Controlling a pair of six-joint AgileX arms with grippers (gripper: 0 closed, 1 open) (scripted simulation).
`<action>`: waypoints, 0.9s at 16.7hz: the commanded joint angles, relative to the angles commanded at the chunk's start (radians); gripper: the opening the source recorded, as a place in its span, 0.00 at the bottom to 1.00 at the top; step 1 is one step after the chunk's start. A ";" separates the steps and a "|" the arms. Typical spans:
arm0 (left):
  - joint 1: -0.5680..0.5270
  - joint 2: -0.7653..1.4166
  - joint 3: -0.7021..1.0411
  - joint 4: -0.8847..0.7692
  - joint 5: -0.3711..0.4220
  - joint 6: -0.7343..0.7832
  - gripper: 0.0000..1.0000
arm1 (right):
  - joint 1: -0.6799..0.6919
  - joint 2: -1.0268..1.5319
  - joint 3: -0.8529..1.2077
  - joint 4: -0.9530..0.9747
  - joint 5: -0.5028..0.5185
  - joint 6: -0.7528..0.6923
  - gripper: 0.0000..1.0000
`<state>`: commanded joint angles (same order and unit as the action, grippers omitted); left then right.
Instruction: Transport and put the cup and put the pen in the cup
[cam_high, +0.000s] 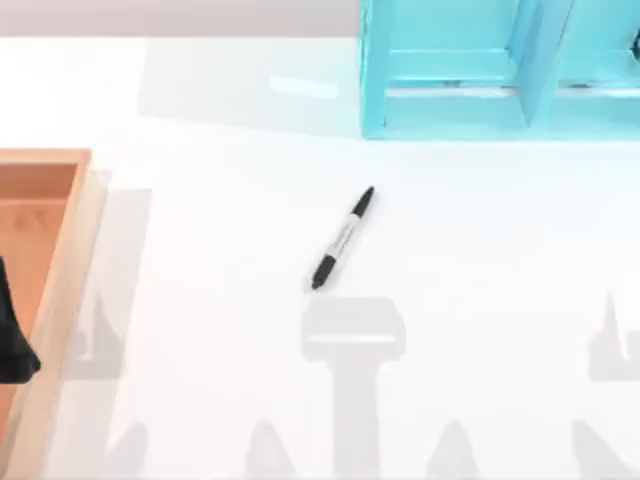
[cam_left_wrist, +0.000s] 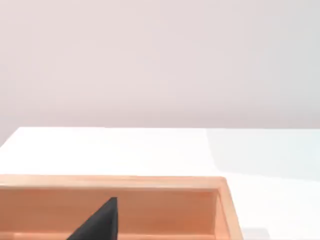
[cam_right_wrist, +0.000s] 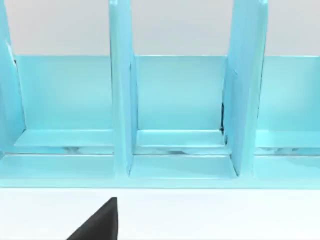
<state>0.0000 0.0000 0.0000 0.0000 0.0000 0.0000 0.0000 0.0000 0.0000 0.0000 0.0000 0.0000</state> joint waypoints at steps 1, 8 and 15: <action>0.000 0.000 0.000 0.000 0.000 0.000 1.00 | 0.000 0.000 0.000 0.000 0.000 0.000 1.00; 0.038 0.221 0.219 -0.196 -0.006 0.035 1.00 | 0.000 0.000 0.000 0.000 0.000 0.000 1.00; 0.113 0.901 0.771 -0.681 -0.006 0.117 1.00 | 0.000 0.000 0.000 0.000 0.000 0.000 1.00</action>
<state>0.1127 0.9011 0.7712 -0.6813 -0.0058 0.1171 0.0000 0.0000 0.0000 0.0000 0.0000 0.0000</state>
